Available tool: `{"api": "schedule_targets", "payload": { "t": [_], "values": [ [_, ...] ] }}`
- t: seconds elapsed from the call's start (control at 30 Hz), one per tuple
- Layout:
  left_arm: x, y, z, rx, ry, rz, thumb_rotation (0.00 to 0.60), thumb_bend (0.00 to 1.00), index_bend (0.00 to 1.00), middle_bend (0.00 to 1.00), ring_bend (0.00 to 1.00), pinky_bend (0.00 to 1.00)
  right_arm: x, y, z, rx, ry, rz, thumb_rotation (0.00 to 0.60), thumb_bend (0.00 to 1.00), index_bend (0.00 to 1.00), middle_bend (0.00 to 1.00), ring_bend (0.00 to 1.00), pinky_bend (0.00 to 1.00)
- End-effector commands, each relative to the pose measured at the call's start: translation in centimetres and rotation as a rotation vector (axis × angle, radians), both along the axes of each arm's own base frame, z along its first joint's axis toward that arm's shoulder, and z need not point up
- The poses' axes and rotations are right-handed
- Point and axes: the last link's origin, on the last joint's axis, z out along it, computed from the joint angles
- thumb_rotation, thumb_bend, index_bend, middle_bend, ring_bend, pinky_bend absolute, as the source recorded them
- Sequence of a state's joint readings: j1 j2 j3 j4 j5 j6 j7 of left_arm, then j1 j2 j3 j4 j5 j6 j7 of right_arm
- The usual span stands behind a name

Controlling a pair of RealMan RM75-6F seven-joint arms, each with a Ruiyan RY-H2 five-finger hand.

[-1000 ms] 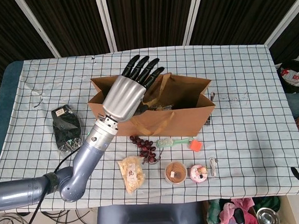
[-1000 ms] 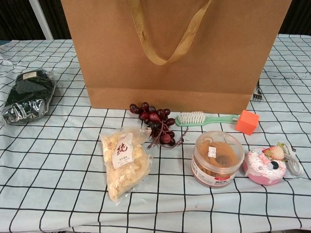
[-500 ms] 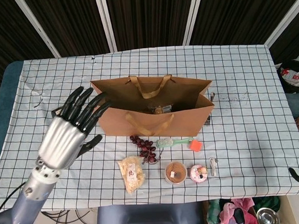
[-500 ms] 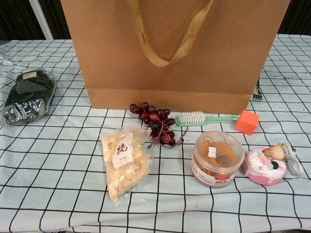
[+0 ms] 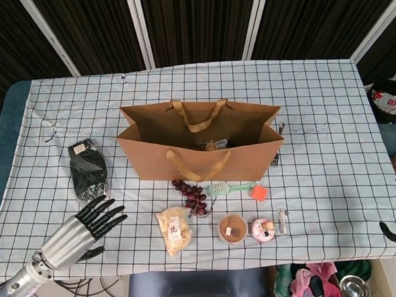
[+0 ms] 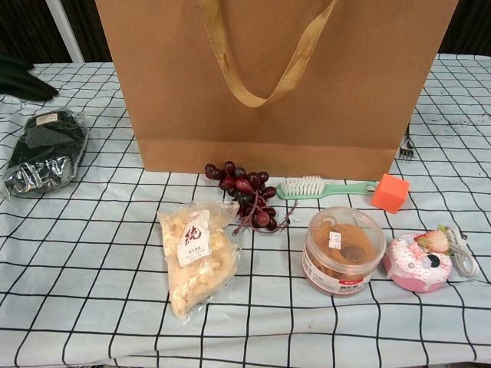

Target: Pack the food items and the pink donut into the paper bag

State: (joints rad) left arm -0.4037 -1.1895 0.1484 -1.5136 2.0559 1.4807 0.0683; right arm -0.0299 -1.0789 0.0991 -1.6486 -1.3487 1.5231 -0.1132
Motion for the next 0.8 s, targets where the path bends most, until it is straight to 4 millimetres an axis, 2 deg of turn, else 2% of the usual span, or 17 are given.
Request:
{"api": "schedule_targets", "payload": {
  "t": [0.03, 0.27, 0.57, 0.7, 0.8],
  "values": [
    [0.1, -0.1, -3.9, -0.100, 0.076, -0.019, 0.600, 0.01, 0.09, 0.09, 0.00, 0.09, -0.1, 0.0, 0.1, -0.005, 0.001, -0.004, 0.600, 0.18, 0.05, 0.15, 0.24, 0.23],
    [2.1, 1.1, -7.6, -0.148, 0.128, -0.067, 0.600, 0.00, 0.06, 0.06, 0.00, 0.08, -0.2, 0.1, 0.3, -0.007, -0.006, -0.007, 0.600, 0.18, 0.05, 0.15, 0.24, 0.23],
    [5.0, 3.0, -10.6, -0.170, 0.168, -0.090, 0.600, 0.00, 0.06, 0.05, 0.00, 0.07, -0.3, 0.1, 0.5, -0.015, -0.009, -0.010, 0.600, 0.18, 0.05, 0.15, 0.24, 0.23],
    [5.6, 3.2, -11.6, -0.184, 0.186, -0.104, 0.600, 0.01, 0.08, 0.05, 0.00, 0.07, -0.4, 0.1, 0.4, -0.008, -0.010, -0.012, 0.600, 0.18, 0.05, 0.15, 0.24, 0.23],
    [6.4, 3.6, -12.7, -0.189, 0.195, -0.127, 0.600, 0.05, 0.09, 0.05, 0.00, 0.07, -0.4, 0.0, 0.2, -0.002, -0.011, -0.014, 0.600, 0.18, 0.05, 0.15, 0.24, 0.23]
  ]
}}
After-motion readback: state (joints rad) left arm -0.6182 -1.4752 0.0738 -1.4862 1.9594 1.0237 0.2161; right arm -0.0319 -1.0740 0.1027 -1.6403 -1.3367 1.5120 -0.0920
